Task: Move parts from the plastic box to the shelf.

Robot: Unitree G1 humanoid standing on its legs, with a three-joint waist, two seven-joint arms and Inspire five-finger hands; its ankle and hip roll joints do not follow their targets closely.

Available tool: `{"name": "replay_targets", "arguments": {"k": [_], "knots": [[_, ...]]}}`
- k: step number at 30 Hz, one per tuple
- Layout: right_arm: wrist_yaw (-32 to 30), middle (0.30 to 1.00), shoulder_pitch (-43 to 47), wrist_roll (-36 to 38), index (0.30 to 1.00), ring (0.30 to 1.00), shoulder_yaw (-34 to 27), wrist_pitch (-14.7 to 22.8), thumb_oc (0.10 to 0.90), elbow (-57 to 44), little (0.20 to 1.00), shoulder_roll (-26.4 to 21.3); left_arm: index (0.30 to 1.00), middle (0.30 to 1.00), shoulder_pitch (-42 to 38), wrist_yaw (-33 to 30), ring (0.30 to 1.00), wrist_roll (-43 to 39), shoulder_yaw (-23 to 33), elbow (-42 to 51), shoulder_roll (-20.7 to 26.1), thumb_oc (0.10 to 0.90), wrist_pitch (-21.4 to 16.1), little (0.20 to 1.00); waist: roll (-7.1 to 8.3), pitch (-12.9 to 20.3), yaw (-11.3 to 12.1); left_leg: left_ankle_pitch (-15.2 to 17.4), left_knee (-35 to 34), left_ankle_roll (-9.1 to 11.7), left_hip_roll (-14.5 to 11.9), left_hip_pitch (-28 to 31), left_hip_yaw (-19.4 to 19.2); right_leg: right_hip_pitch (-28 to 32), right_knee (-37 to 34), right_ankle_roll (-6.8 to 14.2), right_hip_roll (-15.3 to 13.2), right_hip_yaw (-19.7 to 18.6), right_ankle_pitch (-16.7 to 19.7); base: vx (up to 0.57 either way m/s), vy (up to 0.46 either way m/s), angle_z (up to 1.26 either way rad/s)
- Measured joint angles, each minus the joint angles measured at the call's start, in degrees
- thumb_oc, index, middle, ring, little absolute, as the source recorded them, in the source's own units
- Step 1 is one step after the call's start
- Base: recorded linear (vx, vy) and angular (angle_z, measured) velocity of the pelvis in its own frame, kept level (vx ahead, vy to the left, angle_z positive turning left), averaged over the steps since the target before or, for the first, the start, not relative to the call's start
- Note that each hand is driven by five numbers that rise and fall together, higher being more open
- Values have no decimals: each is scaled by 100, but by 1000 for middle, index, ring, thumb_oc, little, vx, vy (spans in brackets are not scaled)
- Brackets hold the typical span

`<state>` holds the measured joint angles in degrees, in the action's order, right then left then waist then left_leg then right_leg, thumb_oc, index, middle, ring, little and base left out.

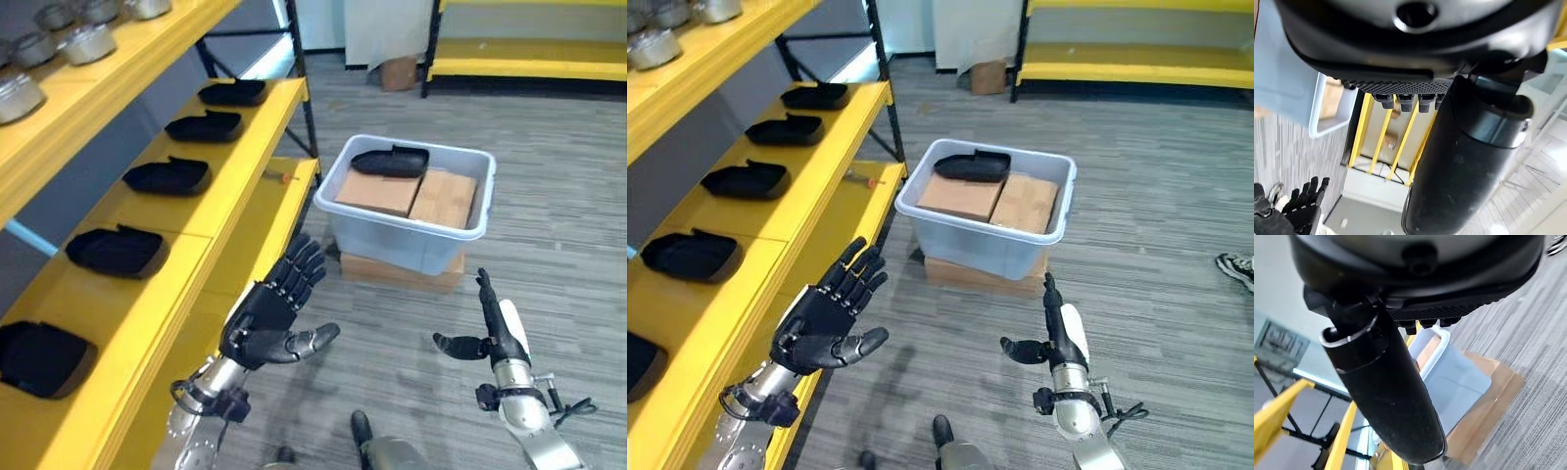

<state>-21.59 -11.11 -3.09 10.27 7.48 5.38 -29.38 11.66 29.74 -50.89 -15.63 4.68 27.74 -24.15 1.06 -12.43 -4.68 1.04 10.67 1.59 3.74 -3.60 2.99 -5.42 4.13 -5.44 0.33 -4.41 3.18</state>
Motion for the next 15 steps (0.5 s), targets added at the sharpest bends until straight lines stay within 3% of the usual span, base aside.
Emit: {"name": "replay_targets", "arguments": {"k": [1,2,3,4,6,9,12,14,15], "knots": [[-5,1000,-357,6,1000,1000,58,1,900,-284,1000,55,1000,1000,68,4,1000,-8,-1,-7,-74,900,1,1000,-157,84,-75,177,146,-284,291,-152,-354,-11,48,31,71,118,-8,56,-33,-22],[4,1000,-557,2,1000,1000,135,2,900,-445,1000,27,1000,1000,101,5,1000,-6,-3,6,-132,900,1,1000,-434,149,-160,299,-248,-383,257,-100,-279,-84,111,69,312,239,-23,89,-39,-23],[-3,1000,-557,0,1000,1000,201,-16,900,-438,1000,137,1000,1000,93,-14,1000,-7,14,2,-156,900,-2,1000,-476,163,-121,45,-399,-647,226,-102,-235,-253,280,113,397,203,-72,88,-23,-41],[-12,1000,-420,1,1000,1000,445,-34,900,-436,1000,263,1000,1000,173,-67,1000,-5,17,3,-196,900,-13,1000,-416,173,-92,-13,-660,-531,327,-75,-225,-535,502,315,399,-1,-212,75,5,-70],[110,1000,-151,-9,1000,1000,697,-24,900,-446,1000,256,1000,1000,333,-67,1000,124,-26,-23,-197,900,-6,1000,-433,180,57,-238,-883,-418,488,4,88,-577,519,346,409,-286,-103,38,40,-66],[134,1000,-107,-8,1000,1000,651,-20,900,-454,1000,213,1000,1000,384,-44,1000,225,18,48,-137,900,-11,1000,-443,174,182,-387,-1122,-545,466,186,76,-535,606,423,389,-204,-212,36,97,2],[240,1000,324,-13,1000,1000,651,-19,900,-323,1000,155,1000,1000,377,-70,1000,220,197,52,-123,900,-61,1000,-345,157,365,-518,-1288,-808,442,299,11,-856,1726,592,269,57,-917,24,64,0],[317,1000,659,-12,1000,1000,657,-29,900,-215,1000,207,1000,1000,240,-77,1000,229,215,-10,37,900,-85,1000,-162,49,440,-521,-1136,-918,444,315,-75,-1042,2536,937,157,186,-903,-9,-25,-13],[357,1000,774,-18,1000,1000,658,-27,900,-213,1000,223,1000,1000,143,-109,1000,249,216,-58,83,900,-85,1000,-86,-41,495,-478,-1007,-865,392,324,-131,-1244,2892,1144,164,346,-677,34,-74,-27]]}}
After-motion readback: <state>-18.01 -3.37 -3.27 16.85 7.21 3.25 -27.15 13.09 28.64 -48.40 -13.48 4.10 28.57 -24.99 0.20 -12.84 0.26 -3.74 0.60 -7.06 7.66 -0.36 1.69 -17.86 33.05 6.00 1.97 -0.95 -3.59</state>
